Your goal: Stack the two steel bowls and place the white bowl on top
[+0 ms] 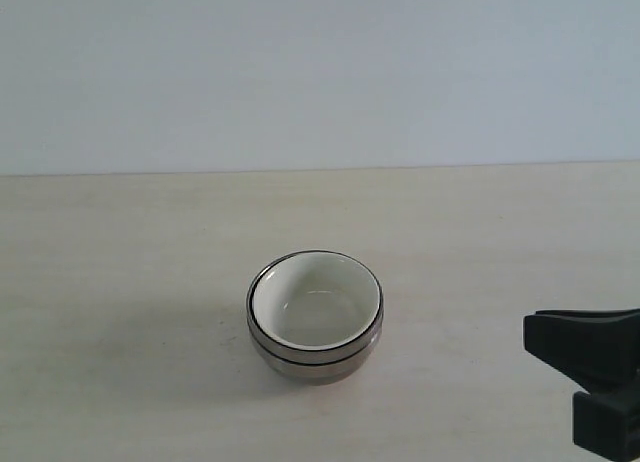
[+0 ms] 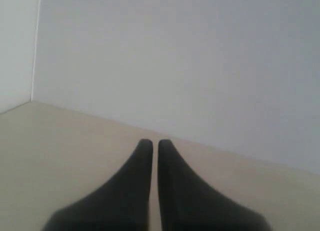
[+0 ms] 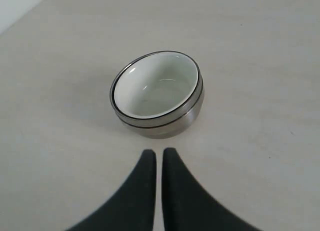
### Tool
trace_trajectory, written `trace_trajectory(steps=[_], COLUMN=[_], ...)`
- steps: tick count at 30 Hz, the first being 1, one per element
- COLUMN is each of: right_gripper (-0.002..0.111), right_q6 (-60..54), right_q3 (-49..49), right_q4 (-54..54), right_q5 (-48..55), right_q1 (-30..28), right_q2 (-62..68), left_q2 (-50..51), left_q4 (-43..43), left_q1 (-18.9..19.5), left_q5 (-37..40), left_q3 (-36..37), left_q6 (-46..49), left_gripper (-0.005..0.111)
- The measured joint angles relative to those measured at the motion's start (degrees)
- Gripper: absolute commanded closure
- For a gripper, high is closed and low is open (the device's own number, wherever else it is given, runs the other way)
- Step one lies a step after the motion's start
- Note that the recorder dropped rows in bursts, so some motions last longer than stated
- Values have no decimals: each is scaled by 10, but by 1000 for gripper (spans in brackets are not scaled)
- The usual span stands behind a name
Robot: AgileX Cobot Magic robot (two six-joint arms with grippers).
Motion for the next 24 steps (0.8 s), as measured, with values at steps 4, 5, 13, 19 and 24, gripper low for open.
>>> trace_trajectory(steps=[4,5,13,19,24], right_gripper=[108,108,108,108,108], right_q6=[0,0,0,0,0], right_q3=[0,0,0,0,0], right_q4=[0,0,0,0,0], right_q5=[0,0,0,0,0], right_q1=[0,0,0,0,0], right_q2=[0,0,0,0,0], left_q2=[0,0,0,0,0], left_q4=[101,124,244,246,246], left_q1=[0,0,0,0,0], left_q5=[57,71,128,135,142], left_q3=[0,0,1,1,1], left_q6=[-36,-51,-178,-187,-187], left_gripper=[103,103,103,103,103])
